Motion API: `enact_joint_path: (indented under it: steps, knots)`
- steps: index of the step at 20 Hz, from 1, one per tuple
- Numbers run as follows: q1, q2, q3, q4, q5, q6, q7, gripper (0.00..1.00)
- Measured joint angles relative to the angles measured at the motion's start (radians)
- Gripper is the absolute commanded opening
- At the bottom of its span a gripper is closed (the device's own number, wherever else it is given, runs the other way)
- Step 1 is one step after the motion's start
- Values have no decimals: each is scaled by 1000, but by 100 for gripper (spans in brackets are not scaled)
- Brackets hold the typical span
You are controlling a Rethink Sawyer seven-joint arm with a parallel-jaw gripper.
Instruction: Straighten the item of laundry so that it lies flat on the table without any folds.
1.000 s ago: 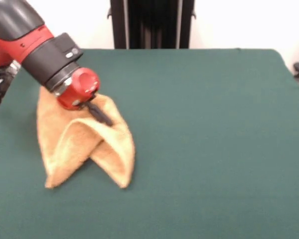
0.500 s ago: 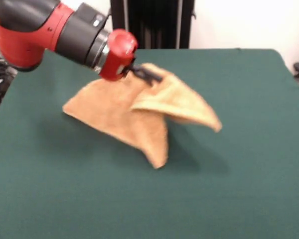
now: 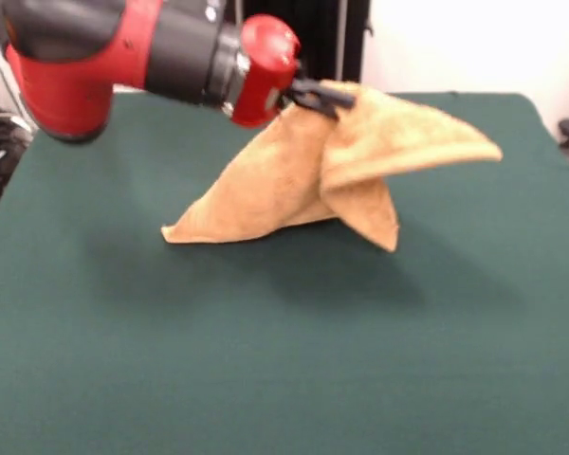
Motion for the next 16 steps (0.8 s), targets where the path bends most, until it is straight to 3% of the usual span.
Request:
enact_joint_path:
  steps: [2, 3, 6, 9, 13, 16]
  knots:
    - [24, 31, -4, -59, -59, 1, -26, 0]
    - [44, 70, -3, -123, -143, -22, -66, 0]
    - [55, 134, -2, -202, -263, -99, -148, 0]
    - [49, 189, 4, -244, -330, -176, -226, 0]
    - [29, 241, 23, -255, -342, -241, -324, 0]
    - [30, 237, 22, -251, -345, -243, -332, 0]
